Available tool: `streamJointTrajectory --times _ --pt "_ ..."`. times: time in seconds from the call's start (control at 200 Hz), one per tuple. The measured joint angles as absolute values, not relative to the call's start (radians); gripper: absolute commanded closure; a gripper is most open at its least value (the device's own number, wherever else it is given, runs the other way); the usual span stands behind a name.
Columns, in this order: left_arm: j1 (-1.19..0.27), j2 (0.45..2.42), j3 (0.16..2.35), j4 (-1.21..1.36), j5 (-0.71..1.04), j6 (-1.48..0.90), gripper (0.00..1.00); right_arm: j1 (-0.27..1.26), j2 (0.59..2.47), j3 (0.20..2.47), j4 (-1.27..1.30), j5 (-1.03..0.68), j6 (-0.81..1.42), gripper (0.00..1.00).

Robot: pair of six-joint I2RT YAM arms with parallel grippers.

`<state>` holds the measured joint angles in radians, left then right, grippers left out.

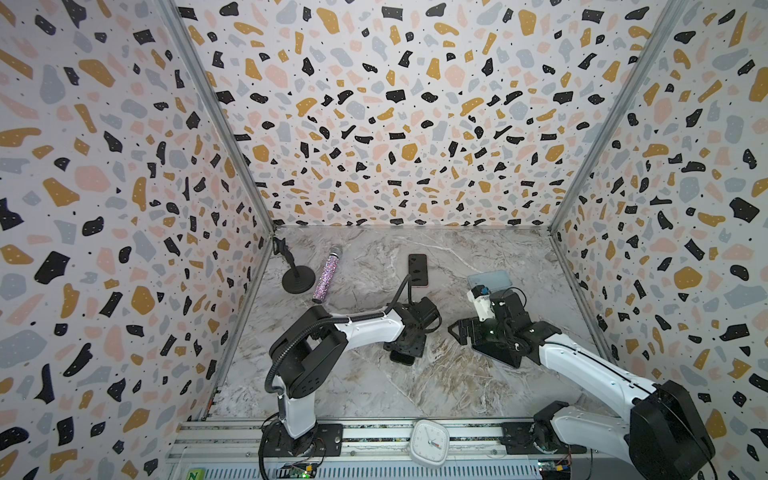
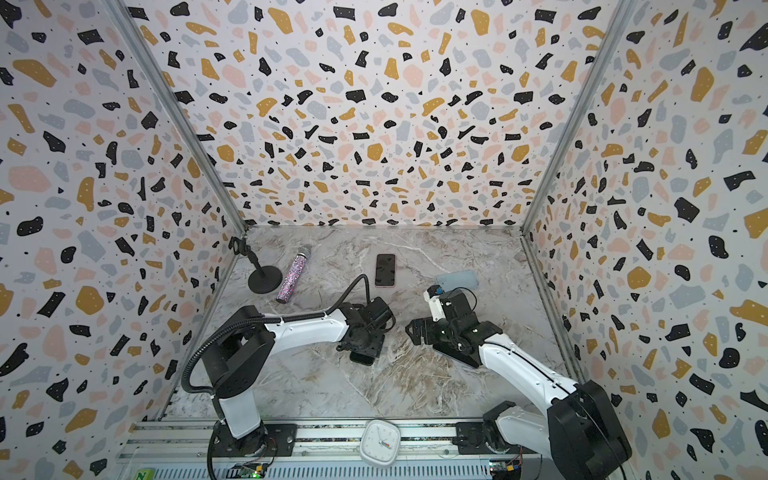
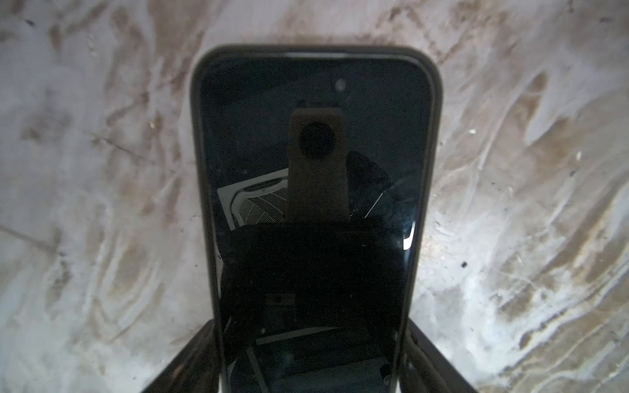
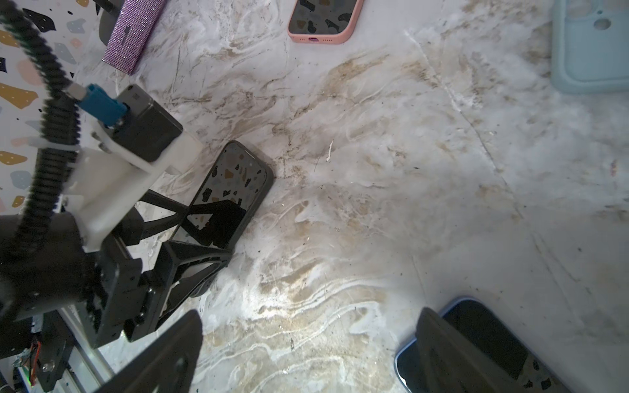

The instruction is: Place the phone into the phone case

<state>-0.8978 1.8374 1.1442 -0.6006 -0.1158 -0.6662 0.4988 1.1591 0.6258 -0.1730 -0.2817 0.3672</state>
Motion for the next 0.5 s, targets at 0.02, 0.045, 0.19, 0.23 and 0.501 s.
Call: streamJointTrajectory --times 0.02,0.045,0.19,0.23,0.501 --pt "-0.897 1.837 1.145 -0.601 -0.116 -0.666 0.45 0.498 1.158 0.625 -0.171 -0.283 0.366 0.01" --pt "-0.898 1.837 1.145 -0.602 -0.117 -0.666 0.46 0.496 1.158 0.625 -0.171 -0.285 0.364 0.01" --pt "-0.897 1.839 1.151 -0.606 -0.124 -0.67 0.53 0.483 1.158 0.623 -0.169 -0.305 0.353 0.01" --pt "-0.896 1.845 1.16 -0.608 -0.131 -0.669 0.55 0.482 1.158 0.621 -0.164 -0.311 0.35 0.01" --pt "-0.823 1.852 1.224 -0.629 -0.167 -0.644 0.59 0.474 1.161 0.612 -0.155 -0.338 0.342 0.01"
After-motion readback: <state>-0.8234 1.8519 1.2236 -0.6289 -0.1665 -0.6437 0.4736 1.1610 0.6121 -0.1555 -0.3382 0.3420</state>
